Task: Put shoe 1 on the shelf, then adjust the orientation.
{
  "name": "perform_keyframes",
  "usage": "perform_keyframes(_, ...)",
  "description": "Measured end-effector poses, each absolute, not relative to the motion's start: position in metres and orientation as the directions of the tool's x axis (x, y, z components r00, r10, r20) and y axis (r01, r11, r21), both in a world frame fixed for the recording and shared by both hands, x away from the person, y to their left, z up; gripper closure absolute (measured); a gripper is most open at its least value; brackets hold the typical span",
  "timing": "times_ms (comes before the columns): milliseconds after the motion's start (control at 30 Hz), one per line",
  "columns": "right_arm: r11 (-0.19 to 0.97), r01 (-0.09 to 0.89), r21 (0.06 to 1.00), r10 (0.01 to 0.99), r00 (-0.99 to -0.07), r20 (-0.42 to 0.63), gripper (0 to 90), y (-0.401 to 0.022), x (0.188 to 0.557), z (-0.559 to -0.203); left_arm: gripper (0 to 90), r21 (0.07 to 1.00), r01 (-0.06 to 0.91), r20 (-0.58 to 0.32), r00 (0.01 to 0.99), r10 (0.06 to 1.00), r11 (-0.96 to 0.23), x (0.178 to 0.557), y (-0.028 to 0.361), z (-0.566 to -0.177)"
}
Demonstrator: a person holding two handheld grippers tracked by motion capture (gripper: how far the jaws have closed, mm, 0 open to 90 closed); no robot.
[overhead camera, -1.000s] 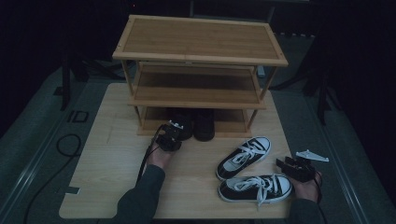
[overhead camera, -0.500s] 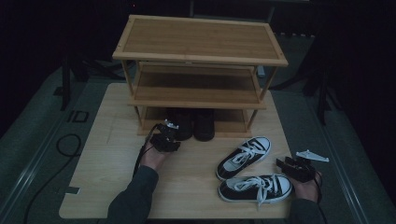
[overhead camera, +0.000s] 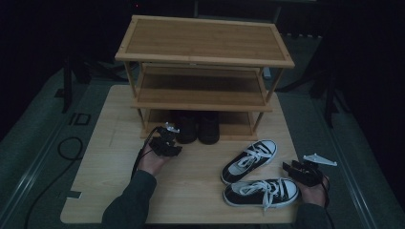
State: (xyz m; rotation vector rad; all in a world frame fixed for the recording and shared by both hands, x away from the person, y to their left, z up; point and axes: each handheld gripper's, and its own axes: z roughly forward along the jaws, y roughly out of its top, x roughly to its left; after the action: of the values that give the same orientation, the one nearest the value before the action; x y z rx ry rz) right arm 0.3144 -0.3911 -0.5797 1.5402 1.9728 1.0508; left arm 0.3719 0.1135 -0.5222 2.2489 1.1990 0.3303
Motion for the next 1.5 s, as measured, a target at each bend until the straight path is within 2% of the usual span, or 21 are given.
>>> perform_keyframes(1067,0.102,0.629,0.771,0.949,-0.295,0.116,49.4,-0.391,0.314,-0.580,60.9,0.603,0.581,-0.042,0.707,0.706,-0.547,0.362,0.077,-0.490)
perform_keyframes(1500,0.104,0.626,0.773,0.948,-0.297,0.113,49.3,-0.391,0.314,-0.580,60.8,0.597,0.529,-0.028,0.764,0.644,-0.602,0.361,0.043,-0.481)
